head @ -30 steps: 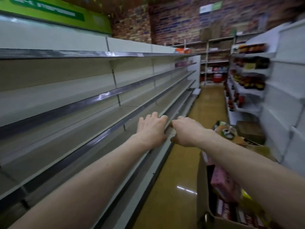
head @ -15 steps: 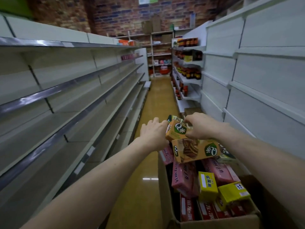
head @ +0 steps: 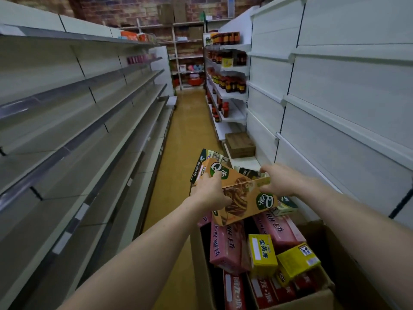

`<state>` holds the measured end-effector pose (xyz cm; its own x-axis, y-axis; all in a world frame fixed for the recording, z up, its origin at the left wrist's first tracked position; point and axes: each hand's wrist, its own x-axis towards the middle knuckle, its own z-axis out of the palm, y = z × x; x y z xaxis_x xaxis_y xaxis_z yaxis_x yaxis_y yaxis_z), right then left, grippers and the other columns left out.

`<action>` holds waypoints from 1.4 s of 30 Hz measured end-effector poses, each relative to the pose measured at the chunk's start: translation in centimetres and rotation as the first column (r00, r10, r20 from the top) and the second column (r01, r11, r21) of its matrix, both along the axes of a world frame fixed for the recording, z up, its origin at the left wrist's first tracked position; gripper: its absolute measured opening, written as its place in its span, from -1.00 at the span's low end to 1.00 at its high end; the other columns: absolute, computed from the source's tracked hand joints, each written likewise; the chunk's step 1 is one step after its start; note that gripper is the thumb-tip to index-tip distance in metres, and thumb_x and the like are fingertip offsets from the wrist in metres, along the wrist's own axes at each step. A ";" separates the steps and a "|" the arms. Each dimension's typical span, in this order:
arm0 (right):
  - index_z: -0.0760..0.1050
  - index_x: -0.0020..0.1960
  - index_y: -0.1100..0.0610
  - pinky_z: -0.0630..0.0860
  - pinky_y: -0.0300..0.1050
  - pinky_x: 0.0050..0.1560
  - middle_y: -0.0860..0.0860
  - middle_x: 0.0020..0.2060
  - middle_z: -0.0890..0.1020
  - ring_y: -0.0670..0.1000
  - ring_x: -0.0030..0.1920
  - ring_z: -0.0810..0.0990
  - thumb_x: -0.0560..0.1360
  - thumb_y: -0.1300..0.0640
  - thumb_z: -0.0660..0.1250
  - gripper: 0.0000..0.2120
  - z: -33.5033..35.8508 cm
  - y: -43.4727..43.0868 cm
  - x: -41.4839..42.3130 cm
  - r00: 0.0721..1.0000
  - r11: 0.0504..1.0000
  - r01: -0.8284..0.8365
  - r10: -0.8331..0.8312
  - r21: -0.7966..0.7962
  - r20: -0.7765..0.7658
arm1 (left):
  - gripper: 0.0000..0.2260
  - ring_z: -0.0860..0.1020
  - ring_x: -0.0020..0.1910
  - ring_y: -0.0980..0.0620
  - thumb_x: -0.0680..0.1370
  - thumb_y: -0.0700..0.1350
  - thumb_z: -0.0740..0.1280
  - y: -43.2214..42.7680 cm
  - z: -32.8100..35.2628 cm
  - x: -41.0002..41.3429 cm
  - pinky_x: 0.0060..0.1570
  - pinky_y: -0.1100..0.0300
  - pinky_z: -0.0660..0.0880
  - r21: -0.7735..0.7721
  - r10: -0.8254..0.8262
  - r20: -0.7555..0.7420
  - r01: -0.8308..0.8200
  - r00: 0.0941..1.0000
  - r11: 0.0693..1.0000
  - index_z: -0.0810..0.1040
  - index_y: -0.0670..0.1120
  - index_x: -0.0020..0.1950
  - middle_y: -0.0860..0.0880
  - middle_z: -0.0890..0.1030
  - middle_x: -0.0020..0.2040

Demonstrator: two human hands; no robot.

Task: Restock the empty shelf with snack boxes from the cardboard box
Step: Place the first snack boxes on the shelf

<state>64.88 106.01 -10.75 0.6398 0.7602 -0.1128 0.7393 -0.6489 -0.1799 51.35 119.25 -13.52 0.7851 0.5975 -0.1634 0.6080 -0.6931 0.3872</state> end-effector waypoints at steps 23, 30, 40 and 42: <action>0.11 0.46 0.10 0.58 0.04 -0.01 0.06 0.09 0.58 0.09 0.05 0.59 0.44 -0.03 0.41 -0.27 -12.8 3.0 12.8 0.930 0.995 0.083 -0.061 0.048 -0.362 | -0.38 0.58 0.11 -0.03 0.36 -0.02 0.57 1.9 -10.6 5.0 0.03 0.07 0.57 -0.659 0.675 0.099 -0.460 0.731 0.595 0.38 -0.11 0.32 -0.07 0.58 0.16; 0.20 0.35 0.05 0.59 0.10 -0.01 0.04 0.04 0.60 0.08 0.01 0.60 0.45 -0.03 0.37 -0.43 -13.7 2.7 12.9 0.894 0.978 0.124 -0.036 0.169 -0.447 | -0.43 0.66 0.00 -0.07 0.36 -0.05 0.57 1.9 -10.5 4.0 -0.11 0.03 0.64 -0.762 0.706 0.116 -0.394 0.698 0.514 0.44 -0.11 0.30 -0.11 0.63 0.12; 0.30 0.33 0.05 0.59 0.08 0.00 0.03 0.11 0.55 0.08 0.11 0.56 0.50 -0.07 0.33 -0.53 -12.0 1.1 12.5 0.896 0.959 0.121 0.007 0.258 -0.445 | -0.56 0.66 0.02 -0.12 0.40 -0.07 0.54 0.0 -9.7 1.8 0.08 -0.19 0.58 -0.834 0.660 0.112 -0.291 0.743 0.468 0.43 -0.09 0.17 -0.14 0.64 0.08; 0.31 0.33 0.05 0.60 0.03 -0.04 0.00 0.06 0.54 0.06 0.10 0.56 0.51 -0.05 0.34 -0.54 -11.5 1.0 12.5 0.878 0.938 0.143 0.026 0.315 -0.478 | -0.48 0.65 0.04 -0.12 0.34 -0.03 0.55 -0.3 -9.4 1.4 0.08 -0.18 0.57 -0.857 0.662 0.118 -0.262 0.740 0.445 0.43 -0.10 0.21 -0.15 0.66 0.07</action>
<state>77.35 107.01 -22.20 0.6191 0.7690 -0.1589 0.4739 -0.5272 -0.7053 52.79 118.98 -22.91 0.5261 0.6867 -0.5016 0.3917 0.3278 0.8597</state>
